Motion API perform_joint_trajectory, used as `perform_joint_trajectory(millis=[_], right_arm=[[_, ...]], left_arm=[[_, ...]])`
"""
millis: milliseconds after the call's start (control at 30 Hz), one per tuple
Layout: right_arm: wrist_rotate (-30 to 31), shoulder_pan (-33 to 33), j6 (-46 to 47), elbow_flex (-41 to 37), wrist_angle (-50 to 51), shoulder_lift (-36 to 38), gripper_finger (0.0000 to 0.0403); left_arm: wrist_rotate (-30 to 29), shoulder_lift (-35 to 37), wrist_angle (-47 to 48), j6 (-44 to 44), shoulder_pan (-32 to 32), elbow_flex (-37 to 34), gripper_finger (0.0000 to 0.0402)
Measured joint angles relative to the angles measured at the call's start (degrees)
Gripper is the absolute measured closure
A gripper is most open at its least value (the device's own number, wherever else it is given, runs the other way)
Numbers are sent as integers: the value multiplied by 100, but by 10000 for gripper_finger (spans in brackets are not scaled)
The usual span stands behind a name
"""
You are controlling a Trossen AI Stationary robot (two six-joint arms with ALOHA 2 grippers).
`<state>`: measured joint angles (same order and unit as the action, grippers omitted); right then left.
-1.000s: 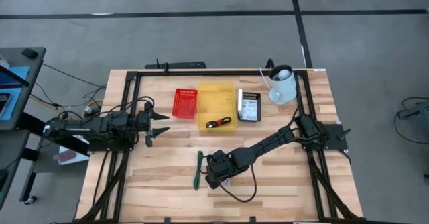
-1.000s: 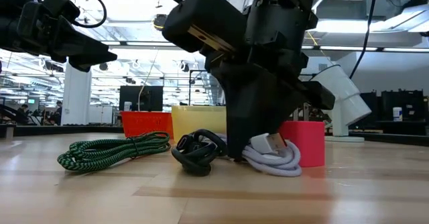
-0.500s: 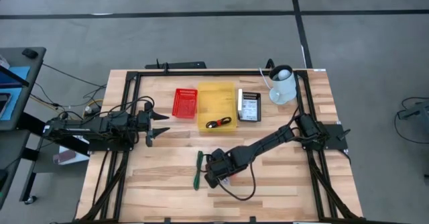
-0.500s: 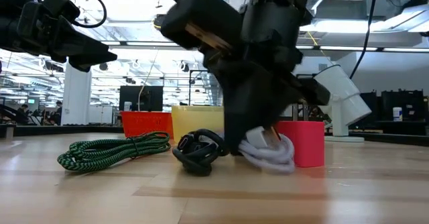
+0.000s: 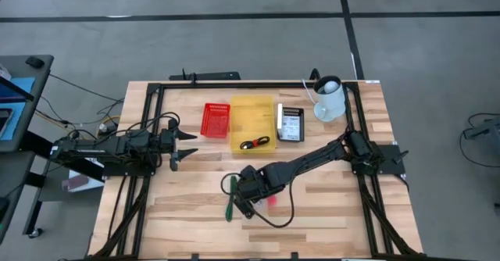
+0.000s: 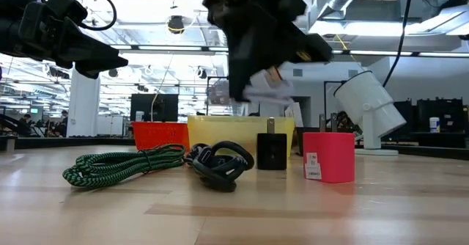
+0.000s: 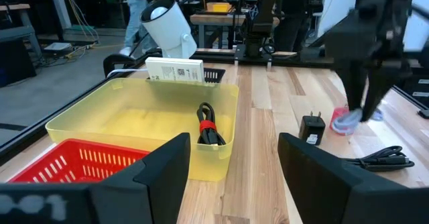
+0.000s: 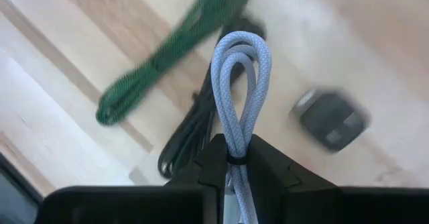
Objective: Pick and place items into bin
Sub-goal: Put the blue charger cable into the yellow bin, then put the green charger cable into the yellow bin
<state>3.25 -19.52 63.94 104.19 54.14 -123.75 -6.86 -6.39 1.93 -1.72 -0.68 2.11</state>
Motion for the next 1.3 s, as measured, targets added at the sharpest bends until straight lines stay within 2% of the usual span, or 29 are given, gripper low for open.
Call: perform_joint_trajectory(millis=[200,400,600,800,1033,1300], right_arm=[[648,340,-805,736,607,1,369],[1193,1034,-1631,1313,1185,10,361],[1202,1955,-2207,1361,1601,10,358],[1185,2727,-2657,1361,1614,10,354],[1146,3098,-3324,1361,1616,8,305],[1211,2925,-3604,1361,1794,-34,235]], left_arm=[[0,2,-2,0,0,0,182],[0,0,-1,1,0,0,182],[-1,0,0,2,-1,0,181],[-1,0,-1,0,-1,0,182],[0,0,-1,0,0,0,181],[0,1,-1,0,-1,0,181]])
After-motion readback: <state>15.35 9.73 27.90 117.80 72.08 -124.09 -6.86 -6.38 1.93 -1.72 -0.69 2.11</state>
